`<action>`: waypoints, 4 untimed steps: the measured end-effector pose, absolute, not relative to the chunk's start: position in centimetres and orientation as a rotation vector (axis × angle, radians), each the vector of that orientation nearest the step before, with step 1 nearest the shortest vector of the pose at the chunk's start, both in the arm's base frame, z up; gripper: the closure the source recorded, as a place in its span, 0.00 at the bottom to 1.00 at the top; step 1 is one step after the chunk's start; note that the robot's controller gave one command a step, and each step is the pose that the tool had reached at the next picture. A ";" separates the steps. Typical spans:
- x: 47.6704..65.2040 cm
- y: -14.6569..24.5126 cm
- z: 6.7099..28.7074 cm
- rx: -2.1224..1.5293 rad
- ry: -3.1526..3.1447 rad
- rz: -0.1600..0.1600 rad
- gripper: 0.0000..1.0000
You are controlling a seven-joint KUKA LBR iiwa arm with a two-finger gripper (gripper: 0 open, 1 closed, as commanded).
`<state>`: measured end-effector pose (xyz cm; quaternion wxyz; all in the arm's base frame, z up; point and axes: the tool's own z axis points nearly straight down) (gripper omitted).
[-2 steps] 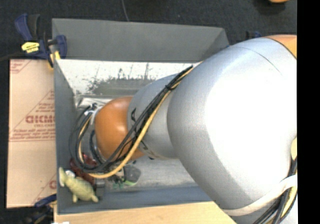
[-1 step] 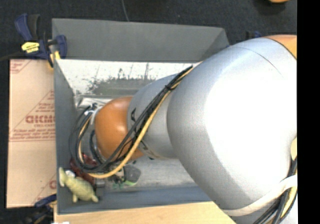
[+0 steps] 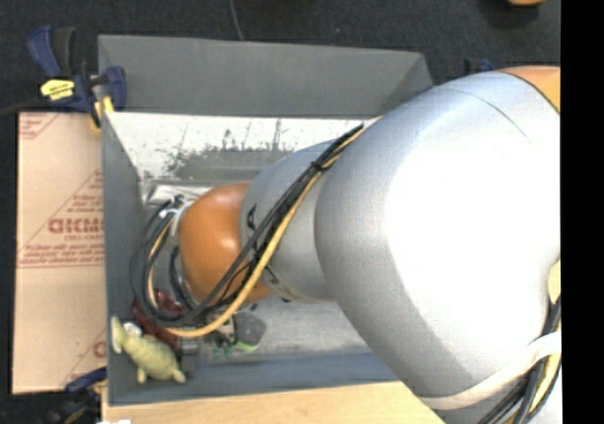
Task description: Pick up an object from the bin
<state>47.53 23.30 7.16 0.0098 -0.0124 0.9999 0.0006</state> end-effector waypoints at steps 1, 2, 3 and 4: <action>47.5 23.3 7.2 -0.038 3.122 0.002 1.00; 47.5 23.3 7.2 -0.038 3.122 0.002 1.00; 47.5 23.3 7.2 -0.038 3.122 0.002 1.00; 47.5 23.3 7.2 -0.038 3.122 0.002 1.00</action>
Offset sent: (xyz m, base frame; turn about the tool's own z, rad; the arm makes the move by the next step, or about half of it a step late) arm 0.0000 0.0000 0.0000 0.0000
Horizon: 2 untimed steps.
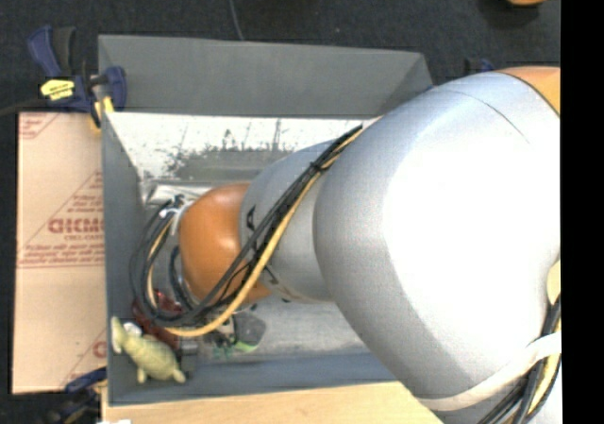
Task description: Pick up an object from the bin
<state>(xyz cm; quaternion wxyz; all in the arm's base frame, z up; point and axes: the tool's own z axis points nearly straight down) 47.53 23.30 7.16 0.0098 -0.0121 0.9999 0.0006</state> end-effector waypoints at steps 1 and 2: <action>47.5 23.3 7.2 -0.037 3.122 0.002 1.00; 47.5 23.3 7.2 -0.037 3.122 0.002 1.00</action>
Offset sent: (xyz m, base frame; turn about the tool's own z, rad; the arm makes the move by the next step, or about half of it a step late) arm 0.0000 0.0000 0.0000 0.0000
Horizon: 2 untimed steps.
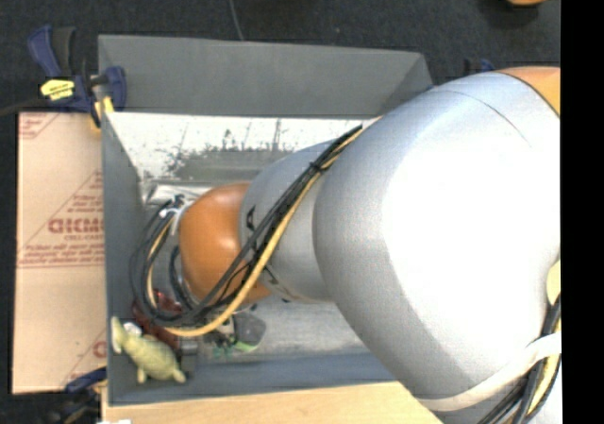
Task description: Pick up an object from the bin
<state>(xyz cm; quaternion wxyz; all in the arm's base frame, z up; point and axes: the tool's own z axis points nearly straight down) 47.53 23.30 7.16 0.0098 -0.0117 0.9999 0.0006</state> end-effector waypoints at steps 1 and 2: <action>47.5 23.3 7.2 -0.036 3.122 0.002 1.00; 47.5 23.3 7.2 -0.036 3.122 0.002 1.00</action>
Offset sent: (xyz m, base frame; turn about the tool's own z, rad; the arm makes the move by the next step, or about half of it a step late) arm 0.0000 0.0000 0.0000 0.0000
